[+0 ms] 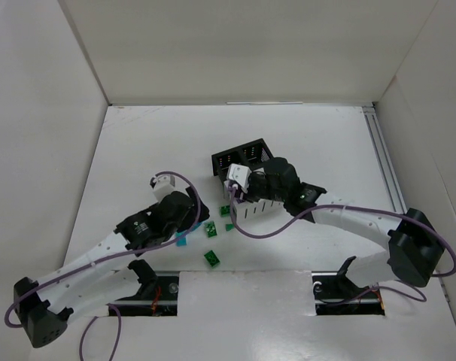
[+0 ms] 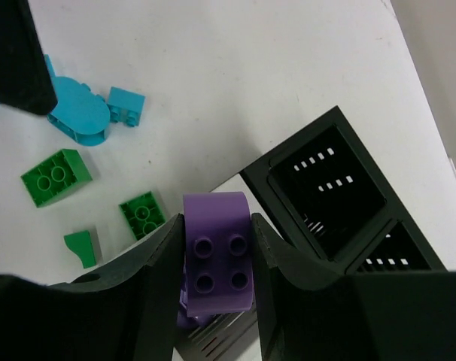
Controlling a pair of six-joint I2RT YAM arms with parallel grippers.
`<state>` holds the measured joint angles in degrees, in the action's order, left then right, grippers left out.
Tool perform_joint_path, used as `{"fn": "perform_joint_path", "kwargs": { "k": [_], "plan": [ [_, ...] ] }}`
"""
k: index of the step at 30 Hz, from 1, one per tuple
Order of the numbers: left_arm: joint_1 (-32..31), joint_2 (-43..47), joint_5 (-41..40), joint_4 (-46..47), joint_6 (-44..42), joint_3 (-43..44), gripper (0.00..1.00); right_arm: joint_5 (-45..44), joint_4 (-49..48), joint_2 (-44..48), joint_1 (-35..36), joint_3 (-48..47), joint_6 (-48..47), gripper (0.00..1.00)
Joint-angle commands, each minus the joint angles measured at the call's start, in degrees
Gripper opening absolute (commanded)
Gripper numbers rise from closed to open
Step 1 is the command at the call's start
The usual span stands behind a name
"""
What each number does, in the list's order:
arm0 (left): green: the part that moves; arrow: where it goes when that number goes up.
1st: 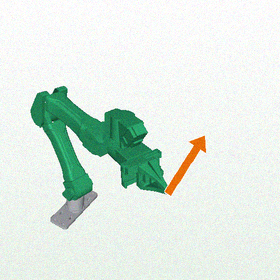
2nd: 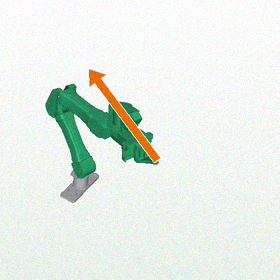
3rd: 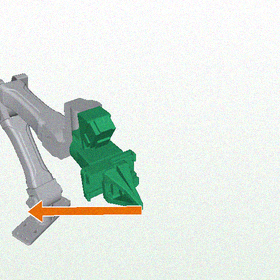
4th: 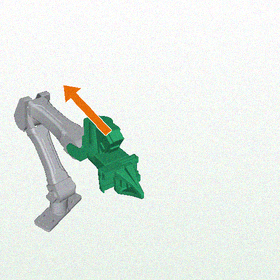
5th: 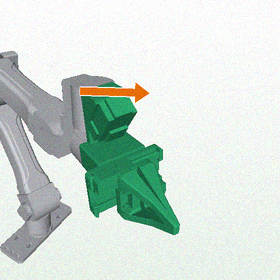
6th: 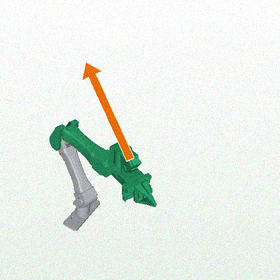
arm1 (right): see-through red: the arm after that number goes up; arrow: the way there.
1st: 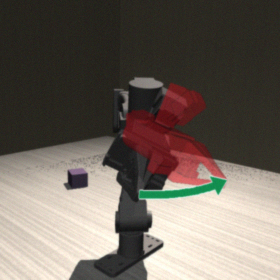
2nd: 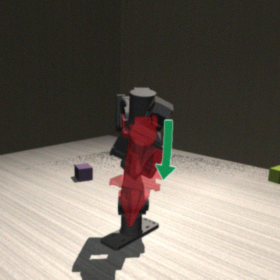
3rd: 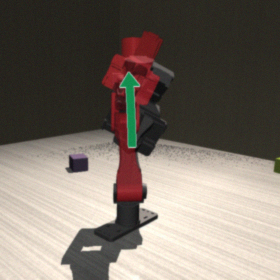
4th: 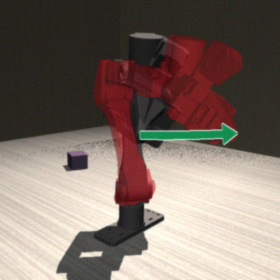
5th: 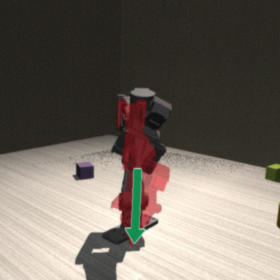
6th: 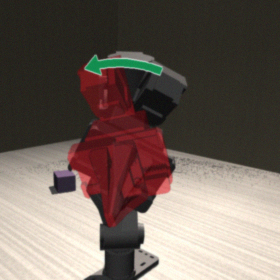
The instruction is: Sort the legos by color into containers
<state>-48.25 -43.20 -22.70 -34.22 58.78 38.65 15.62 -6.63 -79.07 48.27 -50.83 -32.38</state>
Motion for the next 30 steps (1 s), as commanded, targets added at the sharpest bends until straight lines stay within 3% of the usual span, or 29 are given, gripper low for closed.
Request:
{"fn": "perform_joint_path", "kwargs": {
  "k": [1, 4, 8, 12, 14, 15, 18, 25, 30],
  "plan": [
    [0.2, -2.1, 5.6, 6.7, -4.3, -1.6, 1.00, -0.7, -0.3, 1.3, -1.0, -0.3, 1.3, 0.24],
    [-0.3, -4.5, 6.8, 8.1, -4.3, -2.1, 1.00, -0.1, -0.3, 1.3, -1.6, 0.4, 2.0, 0.30],
    [-2.3, -6.0, 6.8, 9.4, -4.3, -3.1, 1.00, 1.1, 0.2, 3.4, -1.6, 1.6, 2.0, 0.56],
    [-2.8, -8.5, 7.3, 10.0, -4.9, -3.8, 1.00, 1.1, 1.4, 7.5, -1.6, 2.8, 2.5, 0.77],
    [-2.8, -9.2, 8.8, 12.0, -5.6, -4.6, 1.00, 0.4, 2.3, 9.1, -1.6, 3.3, 2.5, 0.83],
    [-3.3, -10.1, 9.3, 12.0, -5.6, -5.4, 1.00, 0.4, 3.6, 9.9, -1.6, 3.3, 2.5, 0.91],
    [-4.0, -12.0, 9.3, 12.8, -4.3, -6.1, 0.99, -1.5, 5.3, 13.4, -1.6, 3.8, 2.5, 0.99],
    [-9.7, -18.4, 5.6, 15.2, -1.7, -6.1, 0.96, -5.9, 9.2, 21.7, -1.6, 6.0, 3.6, 0.99],
    [-10.3, -25.6, 0.4, 11.3, 2.2, -2.7, 0.90, -8.2, 11.6, 25.7, -2.1, 7.8, 4.7, 0.99]
  ]
}}
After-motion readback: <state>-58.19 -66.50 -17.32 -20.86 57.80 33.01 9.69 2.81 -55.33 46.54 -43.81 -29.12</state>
